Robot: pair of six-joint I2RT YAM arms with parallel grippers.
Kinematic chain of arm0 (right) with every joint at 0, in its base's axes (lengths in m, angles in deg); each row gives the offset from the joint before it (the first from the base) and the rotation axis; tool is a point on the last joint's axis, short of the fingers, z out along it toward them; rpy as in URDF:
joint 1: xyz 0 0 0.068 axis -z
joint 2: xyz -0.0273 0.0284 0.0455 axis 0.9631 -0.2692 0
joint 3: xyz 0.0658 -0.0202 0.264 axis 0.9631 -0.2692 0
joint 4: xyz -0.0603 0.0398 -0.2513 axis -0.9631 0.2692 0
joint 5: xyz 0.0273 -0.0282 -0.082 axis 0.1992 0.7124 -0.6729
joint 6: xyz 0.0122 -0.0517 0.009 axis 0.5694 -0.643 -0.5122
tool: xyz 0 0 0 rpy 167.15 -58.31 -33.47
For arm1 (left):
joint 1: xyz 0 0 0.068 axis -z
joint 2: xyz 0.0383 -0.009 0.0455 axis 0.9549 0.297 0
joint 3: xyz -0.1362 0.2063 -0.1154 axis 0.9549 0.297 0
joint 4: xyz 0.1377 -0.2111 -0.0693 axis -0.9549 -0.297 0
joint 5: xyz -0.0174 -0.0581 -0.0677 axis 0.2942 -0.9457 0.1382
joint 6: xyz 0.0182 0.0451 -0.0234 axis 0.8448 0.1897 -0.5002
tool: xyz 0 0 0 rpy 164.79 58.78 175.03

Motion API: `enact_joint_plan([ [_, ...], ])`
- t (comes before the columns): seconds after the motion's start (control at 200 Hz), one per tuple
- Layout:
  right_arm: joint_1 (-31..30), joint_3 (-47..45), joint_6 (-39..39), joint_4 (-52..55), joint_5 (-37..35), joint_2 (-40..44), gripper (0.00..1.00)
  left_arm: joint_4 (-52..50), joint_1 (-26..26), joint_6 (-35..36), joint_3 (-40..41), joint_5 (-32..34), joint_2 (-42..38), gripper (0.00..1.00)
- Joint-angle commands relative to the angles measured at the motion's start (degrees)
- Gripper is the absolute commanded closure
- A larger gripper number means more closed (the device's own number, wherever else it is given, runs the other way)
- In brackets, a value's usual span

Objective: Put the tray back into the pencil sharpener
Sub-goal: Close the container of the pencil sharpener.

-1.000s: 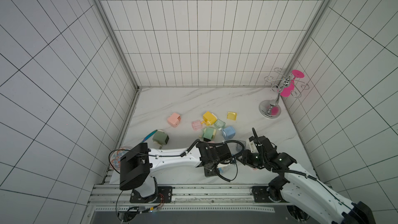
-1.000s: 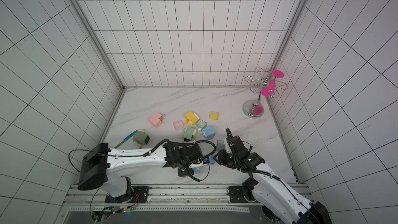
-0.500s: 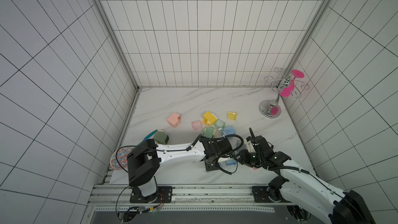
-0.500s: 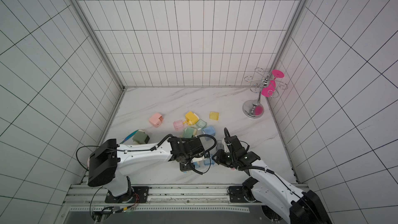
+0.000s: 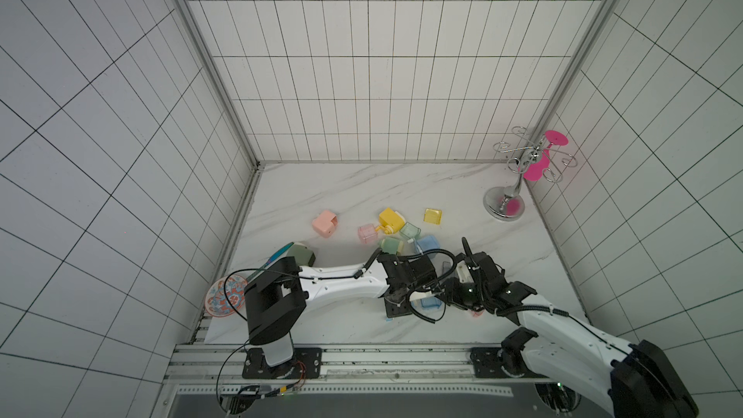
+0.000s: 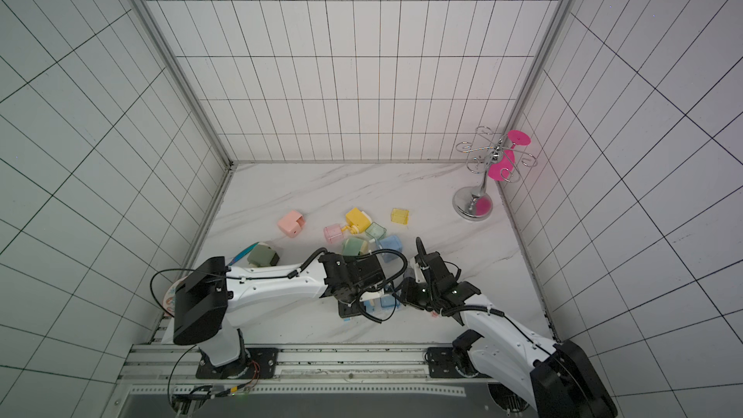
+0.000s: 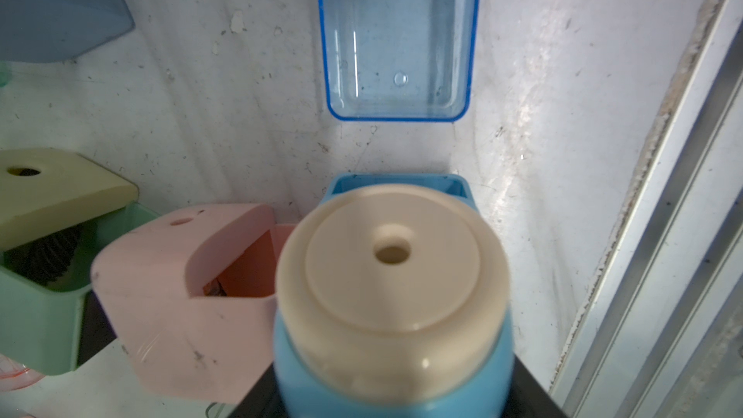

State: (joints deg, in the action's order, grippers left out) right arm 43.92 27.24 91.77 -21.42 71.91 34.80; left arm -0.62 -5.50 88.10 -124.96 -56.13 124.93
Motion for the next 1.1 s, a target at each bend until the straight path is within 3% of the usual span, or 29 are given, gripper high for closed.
enact_joint_plan([
  [0.0, -0.39, -1.85, -0.59, -1.83, 0.51, -0.35, 0.64, 0.72, -0.16, 0.13, -1.59, -0.47, 1.14, 0.43],
  [0.31, -0.45, -2.84, -0.32, -4.57, 1.96, -1.24, 0.68, 1.74, -0.51, -0.06, -1.68, -1.63, 2.01, 0.34],
  [0.67, -0.56, -3.84, 0.95, -8.41, 4.56, -2.30, 0.68, 2.36, -0.51, -0.41, -2.71, -1.53, 3.37, 0.33],
  [0.92, -0.56, -6.74, 5.04, -15.01, 7.05, -2.70, 0.69, 3.96, -0.51, -0.84, -2.25, -1.49, 3.25, 0.34],
  [1.094, -0.54, -7.32, 5.95, -17.24, 8.37, -3.00, 0.70, 5.17, -0.53, -0.80, -1.74, -1.86, 3.62, 0.42],
])
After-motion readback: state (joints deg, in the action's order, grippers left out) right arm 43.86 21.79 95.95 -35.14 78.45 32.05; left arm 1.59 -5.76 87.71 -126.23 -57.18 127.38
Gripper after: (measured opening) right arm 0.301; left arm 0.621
